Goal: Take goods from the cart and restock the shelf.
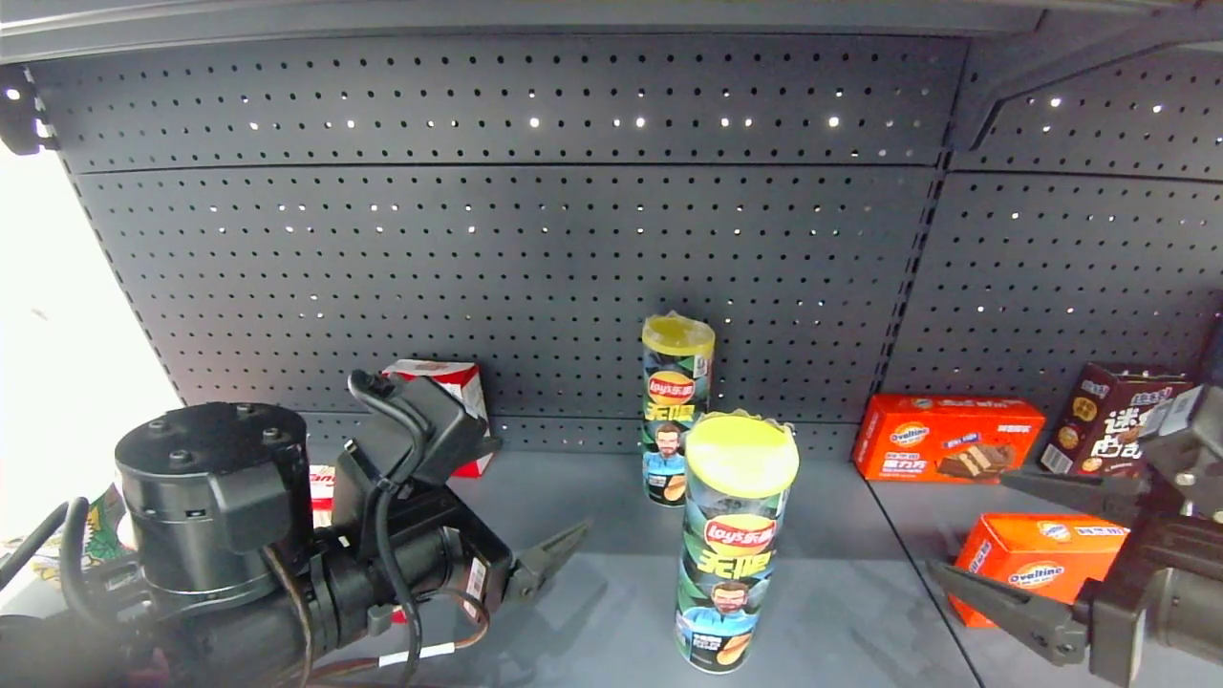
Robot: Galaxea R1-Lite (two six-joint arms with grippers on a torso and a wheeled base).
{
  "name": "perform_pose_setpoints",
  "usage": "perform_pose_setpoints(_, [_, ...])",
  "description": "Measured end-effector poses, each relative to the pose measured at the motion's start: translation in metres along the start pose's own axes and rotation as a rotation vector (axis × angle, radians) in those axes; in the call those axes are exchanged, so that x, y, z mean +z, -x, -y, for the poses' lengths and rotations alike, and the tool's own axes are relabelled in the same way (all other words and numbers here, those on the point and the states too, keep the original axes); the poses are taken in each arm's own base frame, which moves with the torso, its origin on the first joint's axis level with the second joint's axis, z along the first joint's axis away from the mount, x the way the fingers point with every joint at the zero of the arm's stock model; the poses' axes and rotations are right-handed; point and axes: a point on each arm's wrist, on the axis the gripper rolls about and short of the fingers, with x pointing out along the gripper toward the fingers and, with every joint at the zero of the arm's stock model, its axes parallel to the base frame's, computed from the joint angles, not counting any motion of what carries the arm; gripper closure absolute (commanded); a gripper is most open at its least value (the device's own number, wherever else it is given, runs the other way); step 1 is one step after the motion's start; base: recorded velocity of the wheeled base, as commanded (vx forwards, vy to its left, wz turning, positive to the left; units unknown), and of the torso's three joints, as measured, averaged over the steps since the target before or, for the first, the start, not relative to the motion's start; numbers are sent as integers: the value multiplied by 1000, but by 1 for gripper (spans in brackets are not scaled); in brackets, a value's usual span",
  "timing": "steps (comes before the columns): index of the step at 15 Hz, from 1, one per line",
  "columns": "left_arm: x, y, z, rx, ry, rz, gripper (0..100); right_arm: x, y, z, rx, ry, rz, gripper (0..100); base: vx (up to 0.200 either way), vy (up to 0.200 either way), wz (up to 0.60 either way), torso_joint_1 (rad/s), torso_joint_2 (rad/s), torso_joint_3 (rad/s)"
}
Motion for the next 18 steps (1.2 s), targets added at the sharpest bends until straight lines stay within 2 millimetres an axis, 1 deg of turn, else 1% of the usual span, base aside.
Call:
perform_pose_setpoints(4, [-3, -5, 0, -1, 1, -18, 0, -9, -26, -7, 5, 13, -62, 0, 0, 0, 0, 0, 0, 0])
perform_pose_setpoints(7, [-3, -12, -3, 10, 4, -19, 0, -9, -46, -13, 0, 27, -58, 0, 0, 0, 0, 0, 0, 0])
perform_pose_setpoints(9, [-3, -15, -4, 14, 4, -23, 0, -15, -58, -22, -7, 48, -102, 0, 0, 0, 0, 0, 0, 0])
perform_pose_setpoints(12, [-5, -16, -5, 16, 4, -32, 0, -25, -70, -30, -3, 70, -169, 0, 0, 0, 0, 0, 0, 0])
perform_pose_setpoints(18, [-7, -20, -5, 16, 3, -42, 0, -27, -94, -36, -11, 90, -226, 0, 0, 0, 0, 0, 0, 0])
